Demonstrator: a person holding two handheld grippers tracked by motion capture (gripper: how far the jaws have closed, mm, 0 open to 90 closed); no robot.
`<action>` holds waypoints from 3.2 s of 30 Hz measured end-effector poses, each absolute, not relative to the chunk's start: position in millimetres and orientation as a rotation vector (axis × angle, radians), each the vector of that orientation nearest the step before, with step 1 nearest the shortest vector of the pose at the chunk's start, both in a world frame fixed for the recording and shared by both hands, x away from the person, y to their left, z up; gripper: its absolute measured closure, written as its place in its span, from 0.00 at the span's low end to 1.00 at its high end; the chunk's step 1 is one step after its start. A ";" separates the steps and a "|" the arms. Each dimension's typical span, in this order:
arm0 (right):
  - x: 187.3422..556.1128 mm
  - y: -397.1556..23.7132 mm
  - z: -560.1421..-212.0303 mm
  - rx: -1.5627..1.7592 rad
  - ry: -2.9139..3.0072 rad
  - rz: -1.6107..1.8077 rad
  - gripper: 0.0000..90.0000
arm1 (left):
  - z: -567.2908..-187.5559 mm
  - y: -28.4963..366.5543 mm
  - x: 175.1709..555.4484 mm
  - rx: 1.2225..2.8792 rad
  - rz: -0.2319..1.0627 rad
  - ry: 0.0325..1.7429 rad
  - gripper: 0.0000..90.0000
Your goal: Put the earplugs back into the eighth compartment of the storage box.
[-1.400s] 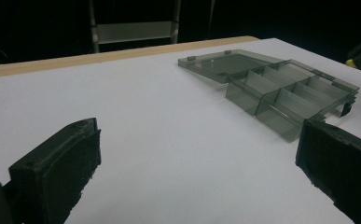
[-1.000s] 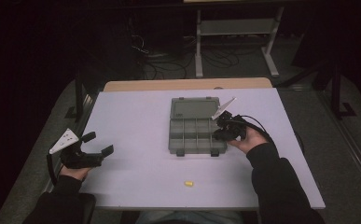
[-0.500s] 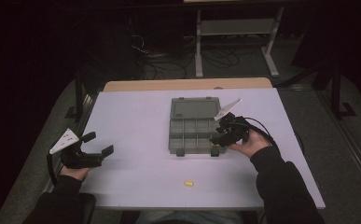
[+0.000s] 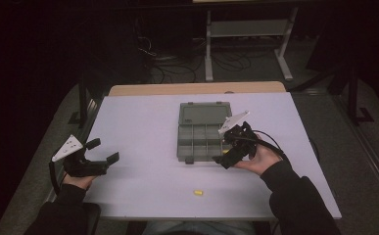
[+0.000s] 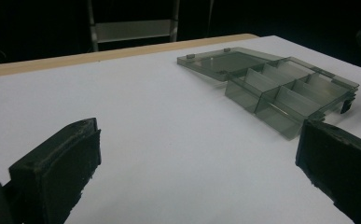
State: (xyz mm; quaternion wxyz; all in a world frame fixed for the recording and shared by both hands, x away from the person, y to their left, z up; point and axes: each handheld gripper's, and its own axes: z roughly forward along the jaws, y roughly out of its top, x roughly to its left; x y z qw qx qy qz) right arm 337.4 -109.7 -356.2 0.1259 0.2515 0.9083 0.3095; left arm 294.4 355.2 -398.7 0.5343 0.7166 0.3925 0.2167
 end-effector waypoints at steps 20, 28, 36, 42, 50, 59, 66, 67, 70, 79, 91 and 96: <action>316.0 -82.7 -376.0 0.606 2.792 0.983 0.00 | -398.7 355.0 294.5 1.710 0.515 0.931 0.00; 308.6 -70.8 -385.2 0.546 2.832 0.975 0.00 | -398.7 355.1 294.5 1.712 0.516 0.930 0.00; 302.7 -58.6 -394.7 0.480 2.880 0.935 0.00 | -398.8 355.0 294.6 1.713 0.515 0.930 0.00; 299.5 -52.3 -402.7 0.446 2.915 0.914 0.00 | -398.8 354.8 294.6 1.714 0.514 0.930 0.00; 294.8 -44.1 -410.4 0.387 2.949 0.885 0.00 | -398.9 354.6 294.6 1.713 0.512 0.929 0.00; 289.6 -39.0 -419.9 0.320 2.996 0.849 0.15 | -398.9 354.4 294.6 1.713 0.510 0.928 0.00; 287.2 -38.2 -422.5 0.277 3.013 0.818 0.37 | -398.9 354.3 294.6 1.716 0.509 0.927 0.00; 286.8 -37.9 -423.0 0.273 3.013 0.813 0.41 | -398.9 354.2 294.6 1.716 0.509 0.926 0.00; 286.4 -37.4 -424.3 0.270 3.015 0.797 0.50 | -398.9 354.2 294.7 1.714 0.509 0.927 0.00; 286.0 -36.3 -426.5 0.259 3.029 0.779 0.72 | -399.0 354.2 294.8 1.717 0.510 0.924 0.00; 286.3 -35.7 -425.4 0.264 3.049 0.772 0.88 | -399.0 354.3 295.0 1.724 0.511 0.920 0.00; 287.7 -37.5 -419.9 0.270 3.040 0.801 0.88 | -399.1 354.1 295.1 1.723 0.509 0.921 0.00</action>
